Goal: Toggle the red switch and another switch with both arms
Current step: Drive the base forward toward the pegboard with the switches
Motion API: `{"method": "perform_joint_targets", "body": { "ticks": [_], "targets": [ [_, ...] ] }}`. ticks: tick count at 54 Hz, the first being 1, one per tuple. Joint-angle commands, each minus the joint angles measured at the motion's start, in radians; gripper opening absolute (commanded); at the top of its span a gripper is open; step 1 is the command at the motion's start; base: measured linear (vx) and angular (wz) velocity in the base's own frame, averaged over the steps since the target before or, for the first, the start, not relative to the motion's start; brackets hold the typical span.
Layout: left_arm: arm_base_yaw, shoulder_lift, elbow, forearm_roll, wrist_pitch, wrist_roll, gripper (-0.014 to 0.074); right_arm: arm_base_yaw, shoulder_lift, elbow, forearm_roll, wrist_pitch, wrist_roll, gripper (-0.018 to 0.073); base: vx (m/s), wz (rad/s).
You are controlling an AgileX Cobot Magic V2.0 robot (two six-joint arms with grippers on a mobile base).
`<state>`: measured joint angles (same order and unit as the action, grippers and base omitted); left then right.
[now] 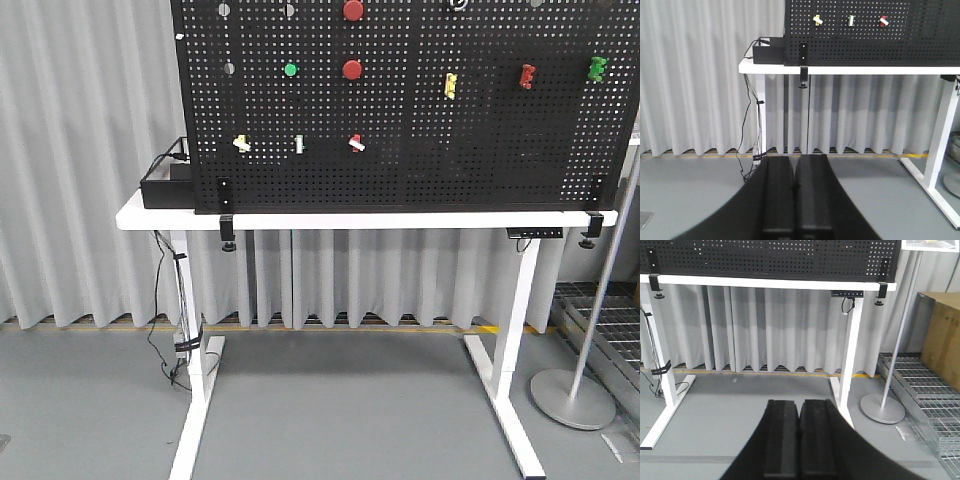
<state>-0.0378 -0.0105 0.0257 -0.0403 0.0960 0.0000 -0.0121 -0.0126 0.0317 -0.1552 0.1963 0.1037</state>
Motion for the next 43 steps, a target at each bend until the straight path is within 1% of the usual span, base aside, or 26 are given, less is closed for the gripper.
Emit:
{"method": "perform_joint_targets", "body": {
  "ticks": [1, 43],
  "targets": [
    [0.002, 0.003, 0.019, -0.007, -0.085, 0.0, 0.0003, -0.001, -0.011, 0.005, -0.005, -0.081, -0.007, -0.0006, 0.0, 0.0],
    [0.002, 0.003, 0.019, -0.007, -0.085, 0.0, 0.0003, -0.001, -0.011, 0.005, -0.005, -0.079, -0.007, -0.0006, 0.0, 0.0]
  ]
}}
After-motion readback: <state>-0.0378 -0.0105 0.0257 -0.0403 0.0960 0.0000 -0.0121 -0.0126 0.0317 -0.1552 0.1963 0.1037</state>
